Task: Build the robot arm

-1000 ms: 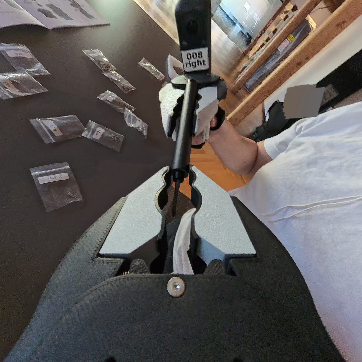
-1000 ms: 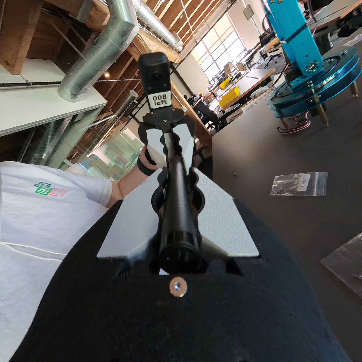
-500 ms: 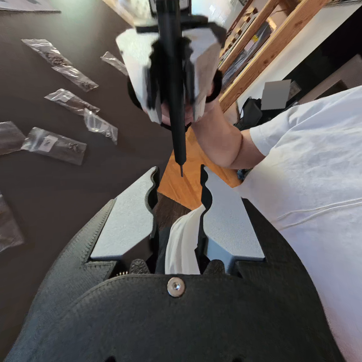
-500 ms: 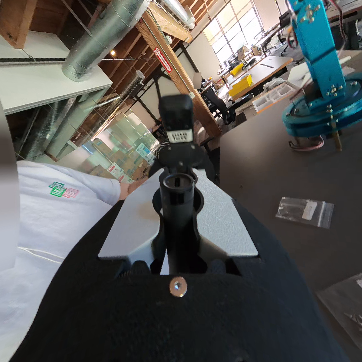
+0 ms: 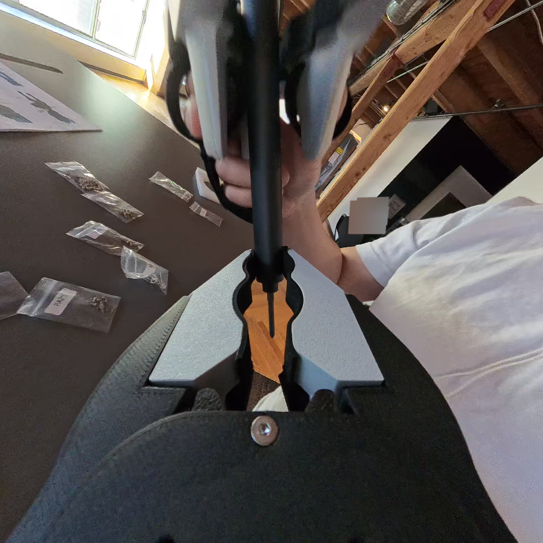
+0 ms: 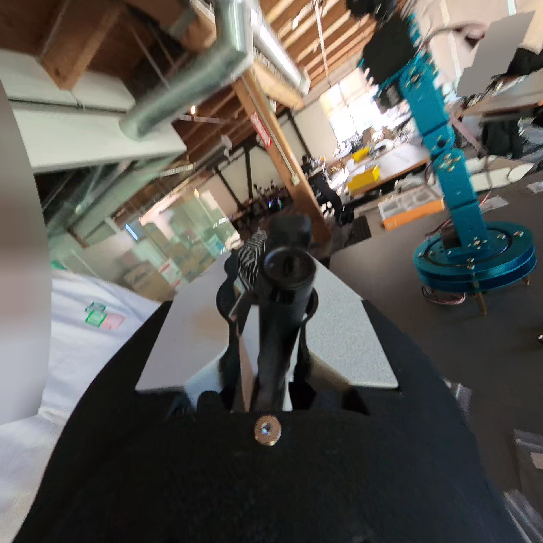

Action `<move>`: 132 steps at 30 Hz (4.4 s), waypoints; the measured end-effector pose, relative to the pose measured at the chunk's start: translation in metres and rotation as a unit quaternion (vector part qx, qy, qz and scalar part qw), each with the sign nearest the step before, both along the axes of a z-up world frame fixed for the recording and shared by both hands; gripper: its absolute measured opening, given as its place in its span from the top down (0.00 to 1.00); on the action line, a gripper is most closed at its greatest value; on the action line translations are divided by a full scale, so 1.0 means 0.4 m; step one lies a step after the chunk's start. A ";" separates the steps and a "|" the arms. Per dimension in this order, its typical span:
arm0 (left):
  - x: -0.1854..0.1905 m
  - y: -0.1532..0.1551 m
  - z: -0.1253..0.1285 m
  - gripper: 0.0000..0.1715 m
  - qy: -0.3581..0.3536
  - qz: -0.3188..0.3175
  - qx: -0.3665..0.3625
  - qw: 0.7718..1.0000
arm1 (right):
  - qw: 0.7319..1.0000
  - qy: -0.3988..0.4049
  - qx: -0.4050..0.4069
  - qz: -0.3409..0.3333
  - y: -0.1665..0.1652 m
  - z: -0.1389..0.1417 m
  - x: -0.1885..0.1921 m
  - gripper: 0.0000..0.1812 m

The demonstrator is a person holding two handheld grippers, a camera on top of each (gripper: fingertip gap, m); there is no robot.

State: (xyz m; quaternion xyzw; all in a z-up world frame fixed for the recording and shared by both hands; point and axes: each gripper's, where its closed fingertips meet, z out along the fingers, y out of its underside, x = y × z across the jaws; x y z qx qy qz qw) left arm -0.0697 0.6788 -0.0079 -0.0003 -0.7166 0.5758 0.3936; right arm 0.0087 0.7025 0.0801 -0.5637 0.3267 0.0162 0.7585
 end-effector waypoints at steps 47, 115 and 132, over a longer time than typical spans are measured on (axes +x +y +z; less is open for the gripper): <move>0.010 0.070 0.050 0.91 0.060 0.021 -0.032 0.997 | 0.999 0.014 -0.022 0.047 0.005 -0.122 -0.134 0.92; -0.061 0.073 0.055 0.91 -0.169 0.049 -0.073 0.982 | 0.957 -0.176 -0.226 0.048 0.097 -0.101 -0.202 0.88; -0.070 0.096 0.114 0.91 -0.143 0.093 -0.177 0.969 | 0.948 -0.224 -0.226 0.016 0.142 -0.049 -0.200 0.91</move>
